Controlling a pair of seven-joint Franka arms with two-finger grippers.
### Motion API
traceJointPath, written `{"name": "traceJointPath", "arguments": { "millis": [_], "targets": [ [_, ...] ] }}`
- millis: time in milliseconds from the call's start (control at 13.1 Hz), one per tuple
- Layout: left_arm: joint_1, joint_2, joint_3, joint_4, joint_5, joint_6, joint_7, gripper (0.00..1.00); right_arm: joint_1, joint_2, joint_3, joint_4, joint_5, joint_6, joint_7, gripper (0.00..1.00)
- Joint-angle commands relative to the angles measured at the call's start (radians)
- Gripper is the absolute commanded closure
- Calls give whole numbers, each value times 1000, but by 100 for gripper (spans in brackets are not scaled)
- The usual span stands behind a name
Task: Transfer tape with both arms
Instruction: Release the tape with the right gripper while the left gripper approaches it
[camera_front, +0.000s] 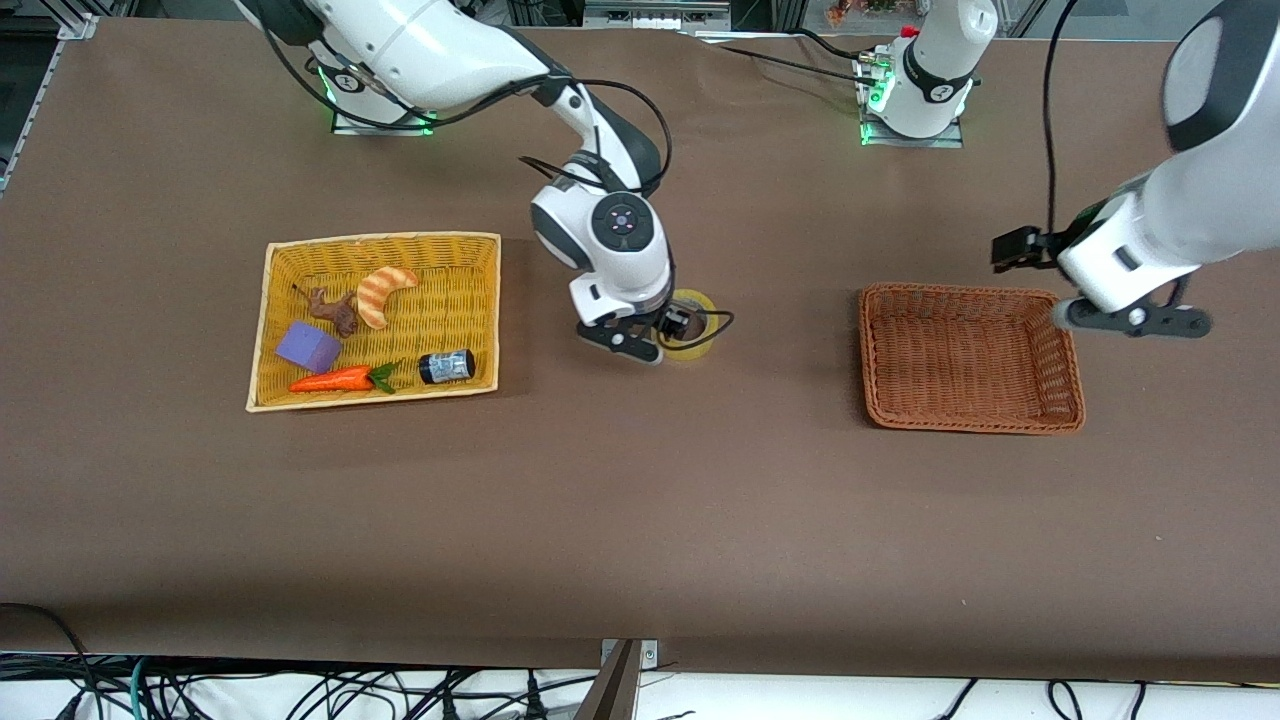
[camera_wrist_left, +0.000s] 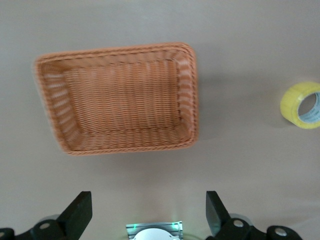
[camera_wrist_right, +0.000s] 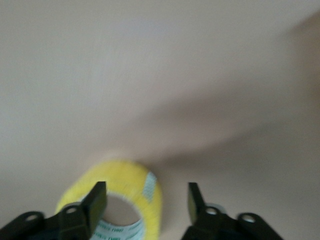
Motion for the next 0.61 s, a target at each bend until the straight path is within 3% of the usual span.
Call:
{"name": "traceJointPath", "arguments": {
  "millis": [0,153,305,381,534],
  "targets": [
    [-18,78,-58,-57,-31,136,-1,0,-168,-250,16,-105,50,-186,-255,0],
    [-18,80,-155,-155,-92,256,-17,0,-305,-411,16,-194,142,-260,-487,0],
    [-43,144,-261,-183,-94,372,-173,0,-438,-546,16,-254,148,-369,-737,0],
    [-82,184,-279,-186,-77,426,-262,0,-504,-601,15,-273,150,-412,-851,0],
    [-150,271,-280,-191,66,513,-297,0,-612,-680,4,-299,171,-490,-1072,0]
  ]
}}
